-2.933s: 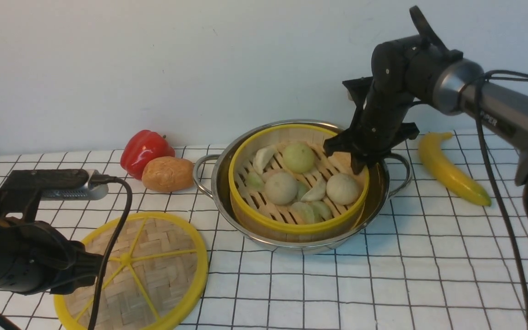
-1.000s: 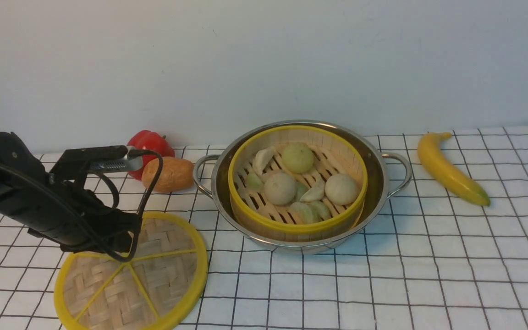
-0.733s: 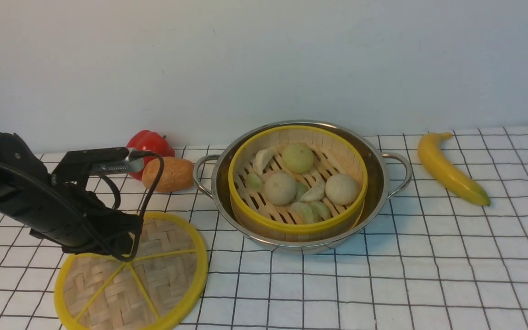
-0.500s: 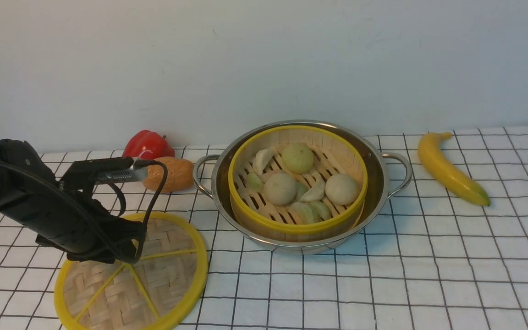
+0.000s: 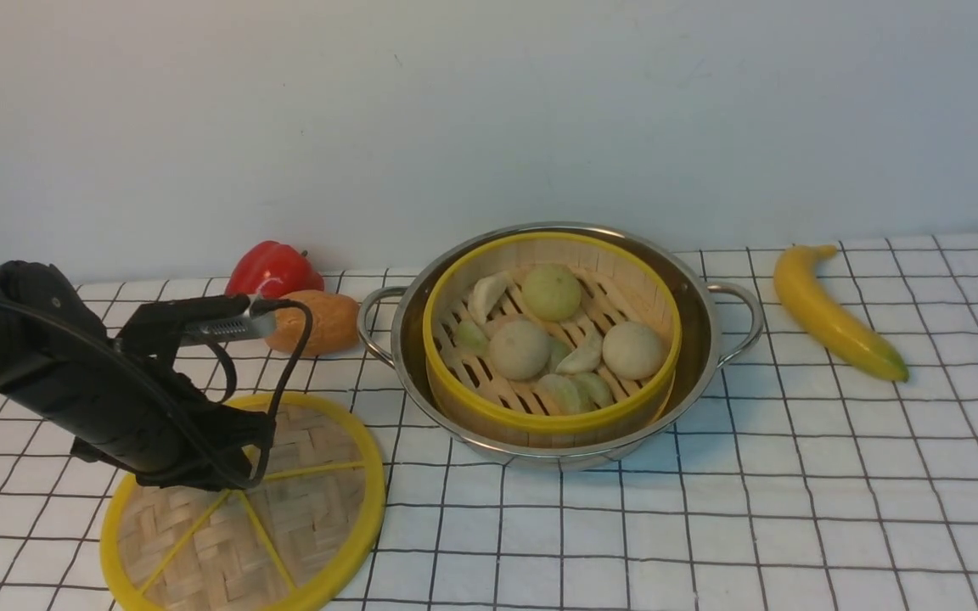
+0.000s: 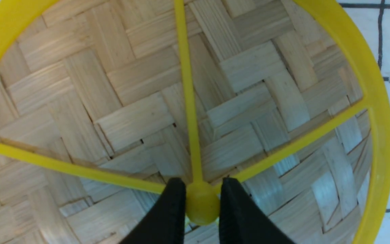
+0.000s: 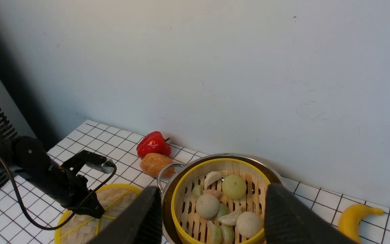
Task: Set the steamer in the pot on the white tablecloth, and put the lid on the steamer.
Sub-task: 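Grasp the bamboo steamer lid lying on the table by its centre knob, then place the yellow bamboo steamer lid onto the steamer in the pot with the left gripper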
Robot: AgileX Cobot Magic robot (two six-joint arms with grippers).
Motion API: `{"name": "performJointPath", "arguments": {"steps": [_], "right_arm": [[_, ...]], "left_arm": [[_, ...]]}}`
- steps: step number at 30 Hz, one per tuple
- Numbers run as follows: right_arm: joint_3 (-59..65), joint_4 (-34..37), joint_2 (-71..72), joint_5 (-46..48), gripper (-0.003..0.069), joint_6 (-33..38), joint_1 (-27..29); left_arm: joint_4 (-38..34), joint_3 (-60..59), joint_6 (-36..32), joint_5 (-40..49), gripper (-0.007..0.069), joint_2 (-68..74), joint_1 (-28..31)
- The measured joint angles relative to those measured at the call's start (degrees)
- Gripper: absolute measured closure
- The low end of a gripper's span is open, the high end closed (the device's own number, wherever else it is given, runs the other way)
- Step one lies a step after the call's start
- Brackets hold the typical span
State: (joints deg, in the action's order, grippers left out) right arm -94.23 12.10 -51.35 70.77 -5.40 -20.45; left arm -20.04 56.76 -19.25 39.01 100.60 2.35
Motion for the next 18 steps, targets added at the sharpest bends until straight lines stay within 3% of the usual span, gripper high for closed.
{"name": "performJointPath", "arguments": {"steps": [3,7,11,15,18], "right_arm": [[0.2,0.0,0.0,-0.1,0.0251,0.0,0.0],[0.2,0.0,0.0,-0.1,0.0251,0.0,0.0],[0.3,0.0,0.0,-0.1,0.0251,0.0,0.0],[0.3,0.0,0.0,-0.1,0.0251,-0.1,0.0],[0.3,0.1,0.0,-0.1,0.0251,-0.1,0.0]], "left_arm": [[1.8,0.7,0.2,1.0,0.0508,0.0,0.0],[11.3,5.0,4.5,7.6,0.0508,0.0,0.1],[22.9,15.4,14.3,17.6,0.0508,0.0,0.0],[23.9,23.2,16.2,22.2,0.0508,0.0,-2.1],[22.6,30.3,16.0,21.9,0.0508,0.1,-8.1]]}}
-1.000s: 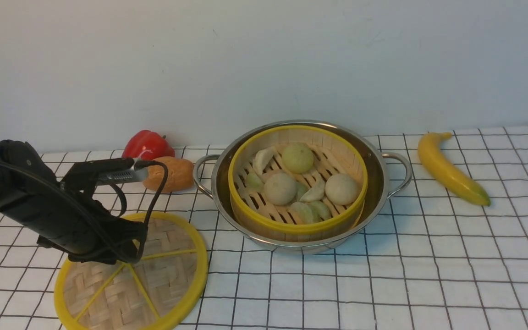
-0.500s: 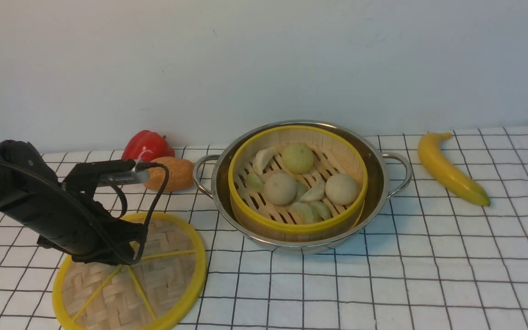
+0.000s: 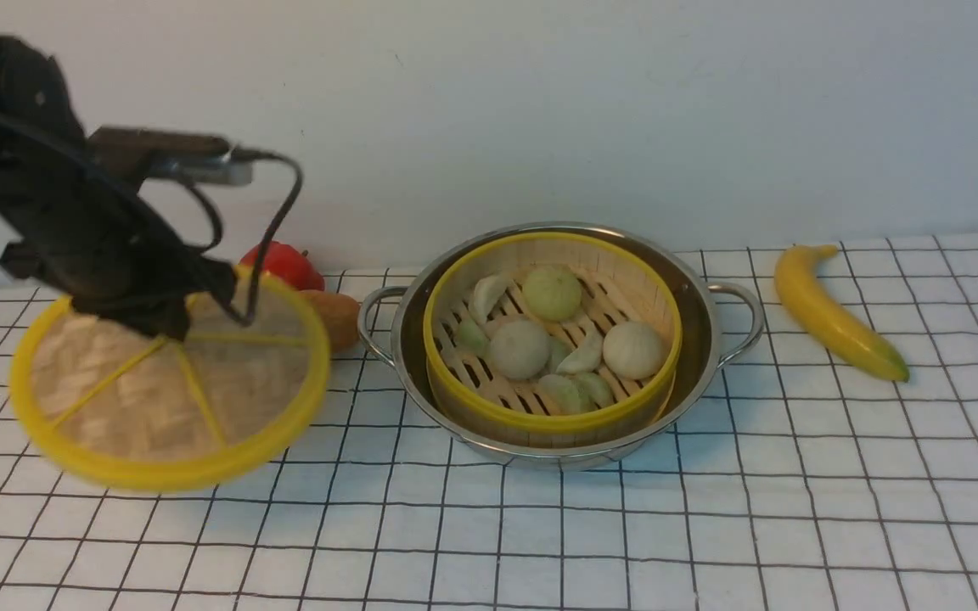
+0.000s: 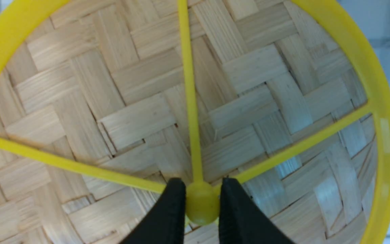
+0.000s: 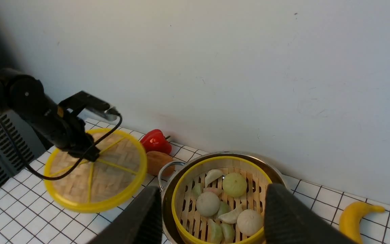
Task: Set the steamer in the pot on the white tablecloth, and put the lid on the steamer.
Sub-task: 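Place the yellow bamboo steamer lid onto the steamer in the pot with the left gripper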
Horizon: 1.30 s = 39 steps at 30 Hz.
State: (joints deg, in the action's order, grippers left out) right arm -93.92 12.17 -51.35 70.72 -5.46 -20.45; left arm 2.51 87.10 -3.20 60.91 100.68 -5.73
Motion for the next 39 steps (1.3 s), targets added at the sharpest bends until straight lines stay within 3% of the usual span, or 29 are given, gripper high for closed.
{"name": "performJointPath", "arguments": {"steps": [7,14,21,39], "right_arm": [[0.0,0.2,0.0,0.0,0.0251,-0.2,0.0],[0.0,2.1,0.0,0.0,0.0251,-0.6,0.0],[0.0,2.5,0.0,0.0,0.0251,-1.0,0.0],[0.0,2.8,0.0,0.0,0.0252,-1.5,0.0]], "left_arm": [[0.3,13.6,0.2,-3.9,0.0508,7.8,-17.4],[2.5,26.2,0.9,-0.6,0.0508,18.2,-25.1],[3.3,31.7,0.9,1.0,0.0508,24.2,-27.0],[3.9,32.1,1.1,-0.9,0.0508,27.6,-27.0]]}}
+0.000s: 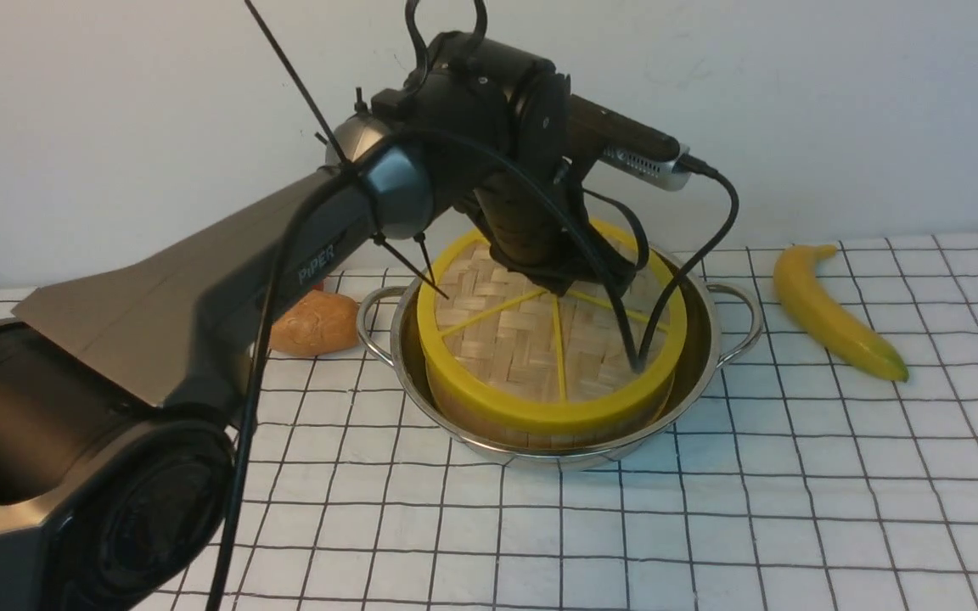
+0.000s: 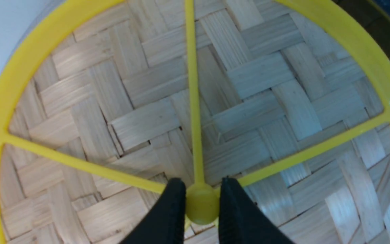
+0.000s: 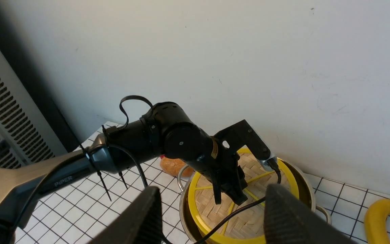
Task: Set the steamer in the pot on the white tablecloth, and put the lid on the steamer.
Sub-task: 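Place the yellow bamboo steamer lid onto the steamer in the pot with the left gripper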
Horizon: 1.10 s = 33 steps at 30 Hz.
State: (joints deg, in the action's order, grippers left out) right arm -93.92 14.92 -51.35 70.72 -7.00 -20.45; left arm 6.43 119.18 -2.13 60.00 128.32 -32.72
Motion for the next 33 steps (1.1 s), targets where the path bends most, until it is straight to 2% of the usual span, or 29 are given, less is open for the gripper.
{"name": "performJointPath", "arguments": {"steps": [33], "right_arm": [[0.0,0.0,0.0,0.0,0.0252,0.0,0.0]], "left_arm": [[3.0,0.4,1.6,-1.8,0.0508,1.0,-0.3]]}}
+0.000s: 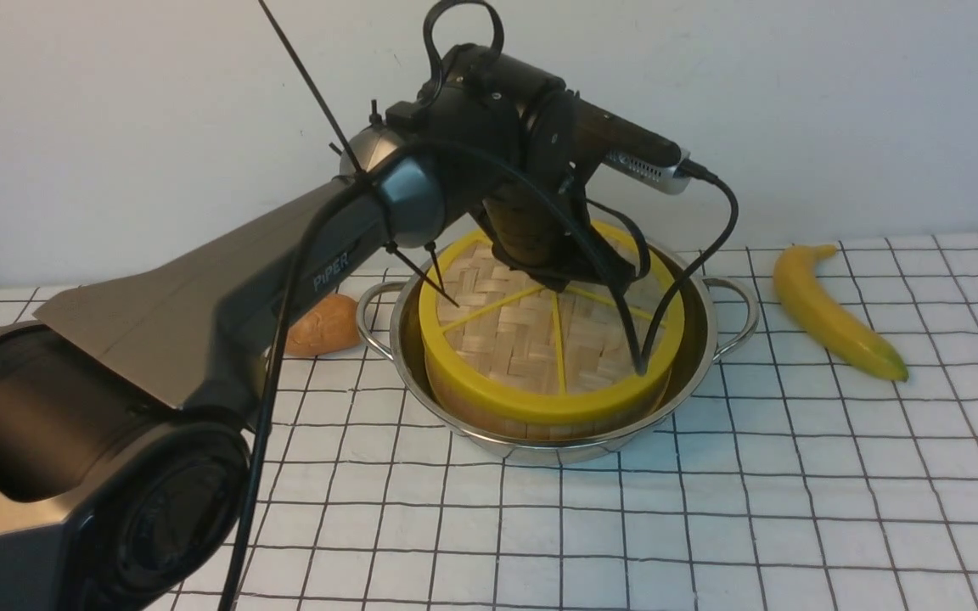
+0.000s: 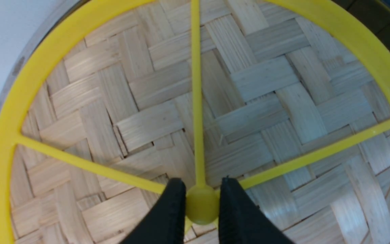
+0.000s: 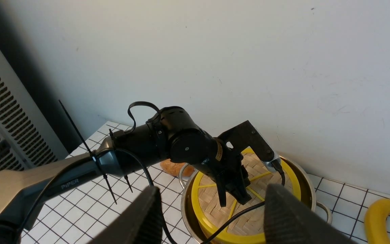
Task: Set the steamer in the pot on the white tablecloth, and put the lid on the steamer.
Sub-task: 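Place the yellow bamboo steamer lid onto the steamer in the pot with the left gripper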
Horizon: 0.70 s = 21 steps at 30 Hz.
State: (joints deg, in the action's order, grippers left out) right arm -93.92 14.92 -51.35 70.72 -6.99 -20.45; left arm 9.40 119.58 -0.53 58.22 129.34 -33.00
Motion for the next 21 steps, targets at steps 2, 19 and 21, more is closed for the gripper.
{"name": "performJointPath", "arguments": {"steps": [2,19,21], "right_arm": [[0.0,0.0,0.0,0.0,0.0252,0.0,0.0],[0.0,0.0,0.0,0.0,0.0252,0.0,0.0],[0.0,0.0,0.0,0.0,0.0252,0.0,0.0]], "left_arm": [[0.0,0.0,0.0,0.0,0.0508,-0.1,0.0],[0.3,0.0,0.8,-0.9,0.0508,-1.1,0.0],[0.8,0.0,1.0,-1.2,0.0508,-1.3,0.1]]}}
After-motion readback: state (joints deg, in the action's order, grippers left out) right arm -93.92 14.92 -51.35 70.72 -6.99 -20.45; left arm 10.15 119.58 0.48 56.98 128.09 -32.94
